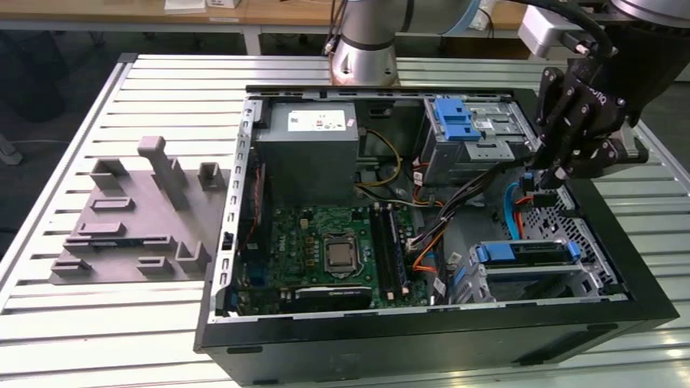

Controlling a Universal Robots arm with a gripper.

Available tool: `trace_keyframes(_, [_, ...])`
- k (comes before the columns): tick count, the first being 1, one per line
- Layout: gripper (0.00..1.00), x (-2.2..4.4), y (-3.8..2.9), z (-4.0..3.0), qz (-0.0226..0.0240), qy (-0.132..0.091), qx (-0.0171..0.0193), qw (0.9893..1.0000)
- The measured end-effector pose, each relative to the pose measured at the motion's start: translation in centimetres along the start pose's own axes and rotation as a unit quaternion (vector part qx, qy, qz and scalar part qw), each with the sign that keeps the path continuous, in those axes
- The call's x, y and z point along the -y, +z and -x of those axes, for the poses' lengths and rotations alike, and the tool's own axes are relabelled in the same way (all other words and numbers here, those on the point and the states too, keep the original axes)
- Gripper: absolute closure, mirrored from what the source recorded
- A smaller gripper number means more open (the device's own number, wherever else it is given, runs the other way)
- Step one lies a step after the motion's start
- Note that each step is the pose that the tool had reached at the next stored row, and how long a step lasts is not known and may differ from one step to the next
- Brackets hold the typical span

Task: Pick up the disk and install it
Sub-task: 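Insert the first disk wire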

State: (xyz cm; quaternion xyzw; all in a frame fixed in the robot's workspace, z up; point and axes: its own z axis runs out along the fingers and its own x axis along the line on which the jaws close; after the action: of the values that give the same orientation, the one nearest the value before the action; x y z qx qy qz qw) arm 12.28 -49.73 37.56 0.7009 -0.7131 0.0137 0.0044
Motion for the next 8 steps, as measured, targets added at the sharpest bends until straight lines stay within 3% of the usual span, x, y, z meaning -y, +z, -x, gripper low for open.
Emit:
trace_keyframes(2, [0.62,0.00,-0.02,0.00,0.0000,0.000,0.0000,1.0000])
trace_keyframes(5, [0.77,0.00,-0.05,0.00,0.0000,0.000,0.0000,1.0000])
trace_keyframes(7, [0.77,0.00,-0.06,0.00,0.0000,0.000,0.0000,1.0000])
trace_keyframes(8, [0.84,0.00,-0.07,0.00,0.0000,0.000,0.0000,1.0000])
